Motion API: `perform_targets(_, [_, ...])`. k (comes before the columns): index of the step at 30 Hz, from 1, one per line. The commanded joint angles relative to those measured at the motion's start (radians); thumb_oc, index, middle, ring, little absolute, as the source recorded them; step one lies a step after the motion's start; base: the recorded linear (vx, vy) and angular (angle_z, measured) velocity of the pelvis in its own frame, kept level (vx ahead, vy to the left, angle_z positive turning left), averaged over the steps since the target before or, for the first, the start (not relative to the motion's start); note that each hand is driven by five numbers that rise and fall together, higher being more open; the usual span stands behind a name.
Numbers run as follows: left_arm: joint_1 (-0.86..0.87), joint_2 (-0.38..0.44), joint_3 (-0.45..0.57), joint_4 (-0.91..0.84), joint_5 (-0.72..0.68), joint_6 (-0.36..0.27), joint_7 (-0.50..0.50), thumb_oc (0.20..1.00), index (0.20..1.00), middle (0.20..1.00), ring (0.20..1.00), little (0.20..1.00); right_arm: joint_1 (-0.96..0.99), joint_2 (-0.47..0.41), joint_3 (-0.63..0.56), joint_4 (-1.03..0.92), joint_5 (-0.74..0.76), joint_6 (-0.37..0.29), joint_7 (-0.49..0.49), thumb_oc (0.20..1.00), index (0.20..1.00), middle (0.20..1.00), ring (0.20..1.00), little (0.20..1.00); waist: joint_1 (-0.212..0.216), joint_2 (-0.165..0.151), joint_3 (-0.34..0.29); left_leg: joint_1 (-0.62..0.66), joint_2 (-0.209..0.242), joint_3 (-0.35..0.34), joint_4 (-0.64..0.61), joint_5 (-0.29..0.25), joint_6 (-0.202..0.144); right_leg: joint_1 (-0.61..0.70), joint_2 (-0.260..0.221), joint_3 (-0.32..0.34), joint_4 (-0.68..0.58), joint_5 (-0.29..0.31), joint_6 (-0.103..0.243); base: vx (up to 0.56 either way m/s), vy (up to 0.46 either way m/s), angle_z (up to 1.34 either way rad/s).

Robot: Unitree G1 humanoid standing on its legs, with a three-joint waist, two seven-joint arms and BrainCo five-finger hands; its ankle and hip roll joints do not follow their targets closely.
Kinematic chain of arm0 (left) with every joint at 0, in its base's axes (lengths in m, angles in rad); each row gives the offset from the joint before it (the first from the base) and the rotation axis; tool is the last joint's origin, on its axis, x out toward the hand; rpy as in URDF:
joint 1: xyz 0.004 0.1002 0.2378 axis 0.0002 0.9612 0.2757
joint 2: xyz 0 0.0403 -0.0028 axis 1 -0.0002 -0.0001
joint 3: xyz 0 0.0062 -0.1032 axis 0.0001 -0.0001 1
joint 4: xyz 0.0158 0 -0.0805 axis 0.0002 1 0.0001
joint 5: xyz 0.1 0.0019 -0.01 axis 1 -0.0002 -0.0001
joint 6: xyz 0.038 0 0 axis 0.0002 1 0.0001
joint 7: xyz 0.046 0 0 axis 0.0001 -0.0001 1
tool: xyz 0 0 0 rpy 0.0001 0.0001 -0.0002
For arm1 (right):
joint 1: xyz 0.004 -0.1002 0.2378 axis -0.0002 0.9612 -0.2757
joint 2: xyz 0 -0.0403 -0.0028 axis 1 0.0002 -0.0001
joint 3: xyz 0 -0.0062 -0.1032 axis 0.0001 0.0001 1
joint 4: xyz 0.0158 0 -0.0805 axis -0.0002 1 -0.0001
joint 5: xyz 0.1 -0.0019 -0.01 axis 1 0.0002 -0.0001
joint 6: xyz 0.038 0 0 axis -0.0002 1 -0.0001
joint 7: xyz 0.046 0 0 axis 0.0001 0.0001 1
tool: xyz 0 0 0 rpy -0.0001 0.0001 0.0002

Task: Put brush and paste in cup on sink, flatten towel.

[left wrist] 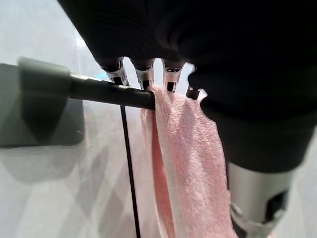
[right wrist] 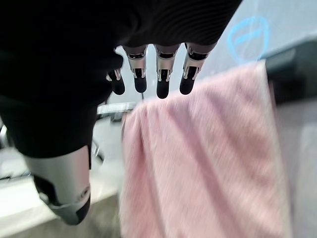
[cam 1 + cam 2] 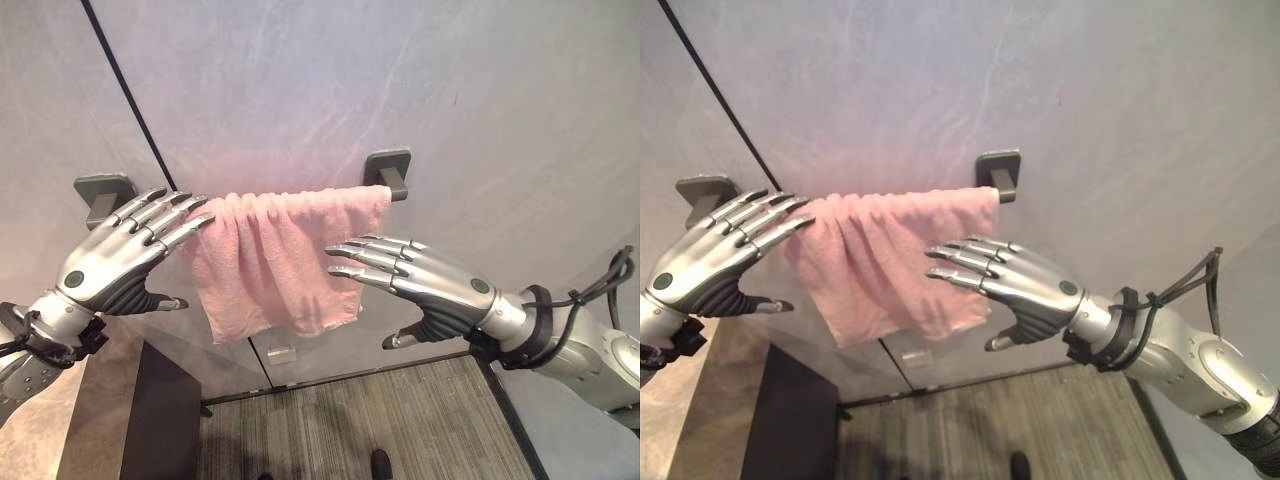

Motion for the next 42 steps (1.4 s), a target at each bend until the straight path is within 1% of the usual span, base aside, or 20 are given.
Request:
perform_targets(1, [0.102, 0.028, -0.017, 0.084, 0.065, 0.008, -0.034, 1.000, 1.000, 1.000, 1.000, 1.000, -0.025, 0.026, -0.044, -0.020, 0.014, -0.008, -0.109, 1.000, 1.000, 1.000, 1.000, 1.000, -0.008, -0.027, 0.003, 0.013, -0.014, -0.009, 0.016, -0.037, 0.049, -0.012, -0.028, -0.019, 0.006, -0.004, 0.035, 0.00, 0.000, 0.00])
perform_targets(5, [0.114, 0.018, -0.001, 0.089, 0.070, 0.012, -0.017, 1.000, 1.000, 1.000, 1.000, 1.000, -0.042, 0.065, -0.044, -0.025, -0.024, -0.008, -0.149, 1.000, 1.000, 1.000, 1.000, 1.000, 0.000, -0.031, 0.005, 0.012, -0.014, -0.007, 0.014, -0.038, 0.050, -0.014, -0.028, -0.018, 0.006, -0.004, 0.035, 0.00, 0.000, 0.00])
perform_targets(10, [0.114, -0.001, -0.005, 0.090, 0.073, 0.022, -0.013, 1.000, 1.000, 1.000, 1.000, 1.000, -0.084, 0.085, -0.010, -0.005, -0.051, 0.011, -0.159, 1.000, 1.000, 1.000, 1.000, 1.000, 0.007, -0.036, 0.007, 0.011, -0.013, -0.008, 0.008, -0.035, 0.050, -0.019, -0.028, -0.018, 0.006, -0.002, 0.036, 0.00, 0.000, 0.00])
perform_targets(12, [0.110, -0.007, -0.011, 0.089, 0.072, 0.029, -0.011, 1.000, 1.000, 1.000, 1.000, 1.000, -0.105, 0.106, 0.017, 0.023, -0.057, 0.025, -0.154, 1.000, 1.000, 1.000, 1.000, 1.000, 0.014, -0.039, 0.011, 0.006, -0.013, -0.011, 0.006, -0.033, 0.050, -0.023, -0.028, -0.020, 0.006, -0.001, 0.036, 0.00, 0.000, 0.00])
perform_targets(14, [0.088, -0.016, -0.025, 0.083, 0.073, 0.039, -0.012, 1.000, 1.000, 1.000, 1.000, 1.000, -0.214, 0.136, 0.118, 0.082, -0.095, 0.056, -0.135, 1.000, 1.000, 1.000, 1.000, 1.000, 0.029, -0.044, 0.018, -0.010, -0.012, -0.016, 0.004, -0.026, 0.048, -0.033, -0.030, -0.029, 0.006, 0.002, 0.034, -0.04, 0.000, 0.00])
perform_targets(16, [0.076, -0.021, -0.029, 0.083, 0.073, 0.045, -0.009, 1.000, 1.000, 1.000, 1.000, 1.000, -0.258, 0.160, 0.157, 0.113, -0.114, 0.066, -0.130, 1.000, 1.000, 1.000, 1.000, 1.000, 0.040, -0.047, 0.022, -0.020, -0.012, -0.024, 0.003, -0.023, 0.048, -0.038, -0.031, -0.034, 0.006, 0.004, 0.034, -0.03, -0.003, 0.06])
perform_targets(20, [0.059, -0.030, -0.032, 0.080, 0.066, 0.055, -0.013, 1.000, 1.000, 1.000, 1.000, 1.000, -0.335, 0.167, 0.209, 0.146, -0.139, 0.090, -0.113, 1.000, 1.000, 1.000, 1.000, 1.000, 0.048, -0.052, 0.029, -0.041, -0.013, -0.032, 0.002, -0.018, 0.048, -0.050, -0.033, -0.044, 0.006, 0.007, 0.034, -0.03, 0.005, 0.11])
perform_targets(23, [0.049, -0.049, -0.012, 0.079, 0.057, 0.070, -0.007, 1.000, 1.000, 1.000, 1.000, 1.000, -0.380, 0.191, 0.207, 0.195, -0.187, 0.119, -0.121, 1.000, 1.000, 1.000, 1.000, 1.000, 0.063, -0.058, 0.040, -0.080, -0.015, -0.047, 0.002, -0.005, 0.046, -0.074, -0.036, -0.060, 0.006, 0.016, 0.033, -0.05, 0.006, 0.16])
perform_targets(28, [0.055, -0.082, 0.011, 0.082, 0.055, 0.082, 0.002, 1.000, 1.000, 1.000, 1.000, 1.000, -0.348, 0.218, 0.154, 0.213, -0.215, 0.134, -0.143, 1.000, 1.000, 1.000, 1.000, 1.000, 0.064, -0.060, 0.036, -0.105, -0.017, -0.058, 0.002, -0.001, 0.047, -0.087, -0.041, -0.072, 0.006, 0.020, 0.035, 0.00, 0.013, 0.06])
perform_targets(30, [0.069, -0.101, 0.028, 0.083, 0.054, 0.087, 0.007, 1.000, 1.000, 1.000, 1.000, 1.000, -0.311, 0.237, 0.102, 0.181, -0.218, 0.124, -0.172, 1.000, 1.000, 1.000, 1.000, 1.000, 0.067, -0.059, 0.036, -0.106, -0.018, -0.062, 0.002, -0.002, 0.049, -0.084, -0.042, -0.073, 0.006, 0.017, 0.035, 0.02, 0.006, -0.01])
perform_targets(33, [0.079, -0.110, 0.034, 0.088, 0.052, 0.090, 0.013, 1.000, 1.000, 1.000, 1.000, 1.000, -0.287, 0.246, 0.073, 0.158, -0.227, 0.116, -0.190, 1.000, 1.000, 1.000, 1.000, 1.000, 0.067, -0.060, 0.034, -0.103, -0.018, -0.063, 0.002, -0.004, 0.050, -0.080, -0.042, -0.075, 0.006, 0.015, 0.035, 0.00, 0.000, 0.00])
perform_targets(35, [0.079, -0.121, 0.031, 0.096, 0.052, 0.095, 0.013, 1.000, 1.000, 1.000, 1.000, 1.000, -0.274, 0.243, 0.051, 0.133, -0.230, 0.106, -0.209, 1.000, 1.000, 1.000, 1.000, 1.000, 0.063, -0.060, 0.031, -0.099, -0.018, -0.064, 0.002, -0.006, 0.049, -0.078, -0.042, -0.075, 0.006, 0.013, 0.034, 0.00, 0.000, 0.00])
perform_targets(38, [0.078, -0.128, 0.023, 0.105, 0.051, 0.099, 0.017, 1.000, 1.000, 1.000, 1.000, 1.000, -0.261, 0.237, 0.044, 0.136, -0.227, 0.105, -0.208, 1.000, 1.000, 1.000, 1.000, 1.000, 0.063, -0.060, 0.029, -0.095, -0.017, -0.062, 0.002, -0.007, 0.049, -0.074, -0.041, -0.074, 0.006, 0.010, 0.034, 0.00, 0.000, 0.00])
perform_targets(40, [0.077, -0.138, 0.016, 0.110, 0.050, 0.103, 0.014, 1.000, 1.000, 1.000, 1.000, 1.000, -0.252, 0.222, 0.039, 0.150, -0.222, 0.111, -0.207, 1.000, 1.000, 1.000, 1.000, 1.000, 0.062, -0.062, 0.027, -0.091, -0.014, -0.060, 0.002, -0.009, 0.047, -0.070, -0.041, -0.074, 0.006, 0.007, 0.034, 0.00, 0.000, 0.00])
perform_targets(42, [0.069, -0.142, 0.006, 0.114, 0.054, 0.111, 0.007, 1.000, 1.000, 1.000, 1.000, 1.000, -0.261, 0.198, 0.059, 0.193, -0.238, 0.126, -0.189, 1.000, 1.000, 1.000, 1.000, 1.000, 0.063, -0.064, 0.029, -0.093, -0.012, -0.057, 0.002, -0.007, 0.044, -0.073, -0.040, -0.077, 0.006, 0.006, 0.034, 0.00, 0.000, -0.02])
